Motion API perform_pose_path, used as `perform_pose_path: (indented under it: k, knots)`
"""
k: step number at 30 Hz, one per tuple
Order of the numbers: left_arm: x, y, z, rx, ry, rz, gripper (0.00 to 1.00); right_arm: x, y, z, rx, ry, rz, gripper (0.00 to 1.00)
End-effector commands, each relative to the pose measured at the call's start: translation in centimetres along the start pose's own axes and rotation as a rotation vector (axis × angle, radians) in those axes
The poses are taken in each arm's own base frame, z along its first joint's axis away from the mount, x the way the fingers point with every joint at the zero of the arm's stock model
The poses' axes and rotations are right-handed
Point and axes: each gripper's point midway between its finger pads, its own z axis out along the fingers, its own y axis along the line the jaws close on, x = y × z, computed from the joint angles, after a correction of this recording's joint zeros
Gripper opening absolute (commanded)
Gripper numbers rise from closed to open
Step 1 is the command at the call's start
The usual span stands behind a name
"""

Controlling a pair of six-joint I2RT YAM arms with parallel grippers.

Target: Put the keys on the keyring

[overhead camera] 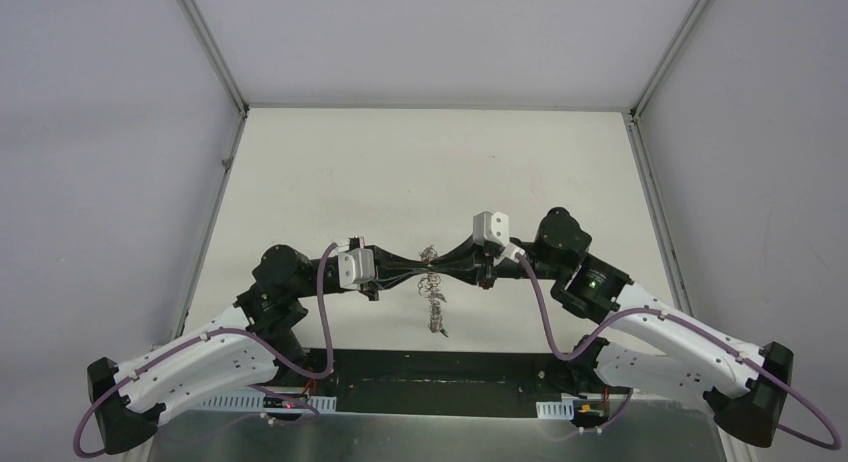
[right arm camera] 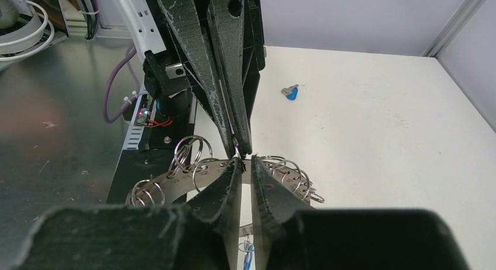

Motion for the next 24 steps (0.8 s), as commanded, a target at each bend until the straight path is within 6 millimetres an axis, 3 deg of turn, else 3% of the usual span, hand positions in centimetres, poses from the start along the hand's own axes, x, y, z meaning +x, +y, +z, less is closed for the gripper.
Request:
perform_pose_path:
  k: [1,5,12,18,24]
  knots:
    - [-4.6,-0.1,0.4,0.025,-0.126,0.061,0.0,-1.0,-0.1,0.2,-0.013,-0.047,-0.014,0.12]
    - [-4.4,-0.1,0.5,0.027,-0.119,0.049,0.0,-0.9,0.2,0.3,-0.027,-0.051,-0.021,0.0]
    - [-3.6,-0.1,0.5,0.02,-0.082,0.003,0.03,-0.7,0.1,0.2,-0.019,-0.049,-0.01,0.0]
    - [-4.2,0.1,0.2,-0.002,-0.069,-0.042,0.55,-0.1,-0.4,-0.3,0.022,-0.042,0.019,0.0]
    - [-5.6,0.5,0.1,-0.034,-0.08,-0.087,0.98,1.1,-1.0,-1.0,0.071,-0.024,0.056,0.0]
